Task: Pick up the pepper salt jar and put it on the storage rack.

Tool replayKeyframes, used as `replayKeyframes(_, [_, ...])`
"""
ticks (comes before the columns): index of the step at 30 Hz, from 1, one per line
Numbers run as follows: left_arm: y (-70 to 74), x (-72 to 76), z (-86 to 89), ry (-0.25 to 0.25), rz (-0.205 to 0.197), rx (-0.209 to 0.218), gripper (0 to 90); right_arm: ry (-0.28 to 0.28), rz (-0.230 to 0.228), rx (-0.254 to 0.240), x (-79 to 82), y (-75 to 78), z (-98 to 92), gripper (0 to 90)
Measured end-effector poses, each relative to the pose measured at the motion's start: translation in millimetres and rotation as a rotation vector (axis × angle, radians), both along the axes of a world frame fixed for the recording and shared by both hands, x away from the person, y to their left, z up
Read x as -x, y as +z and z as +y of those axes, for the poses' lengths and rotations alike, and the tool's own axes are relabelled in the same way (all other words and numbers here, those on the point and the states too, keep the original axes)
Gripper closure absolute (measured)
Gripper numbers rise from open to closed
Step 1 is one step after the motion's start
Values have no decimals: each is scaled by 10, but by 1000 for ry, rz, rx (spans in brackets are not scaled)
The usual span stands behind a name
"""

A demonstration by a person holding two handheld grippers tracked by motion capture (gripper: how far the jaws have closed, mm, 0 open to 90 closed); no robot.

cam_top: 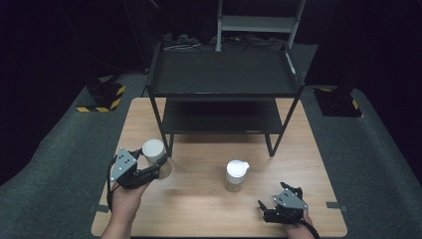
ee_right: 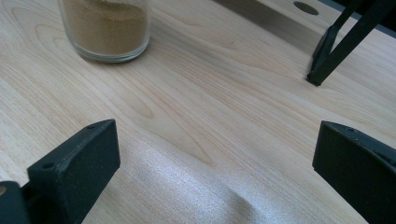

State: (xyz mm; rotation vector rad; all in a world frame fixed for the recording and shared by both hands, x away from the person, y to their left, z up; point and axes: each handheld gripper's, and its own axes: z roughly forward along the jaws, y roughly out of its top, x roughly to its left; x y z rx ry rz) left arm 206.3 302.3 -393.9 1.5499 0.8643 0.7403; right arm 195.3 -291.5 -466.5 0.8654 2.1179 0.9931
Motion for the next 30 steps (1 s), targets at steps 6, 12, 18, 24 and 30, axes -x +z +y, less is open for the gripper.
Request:
replayKeyframes(6, [126, -29, -88, -20, -19, 1, 339, -1, 3, -4, -1, 3, -4, 0])
replayKeyframes(12, [259, -63, -169, -35, -36, -10, 339, -1, 4, -5, -1, 3, -7, 0])
replayKeyframes(18, [411, -118, -224, -45, -53, -13, 339, -1, 5, -7, -4, 4, -11, 0])
replayKeyframes(24, [557, -162, -264, -53, -77, -12, 339, 0, 8, -10, -8, 5, -17, 0])
replayKeyframes(30, [706, -210, -305, -59, -94, -11, 339, 0, 7, -11, -7, 4, -19, 0])
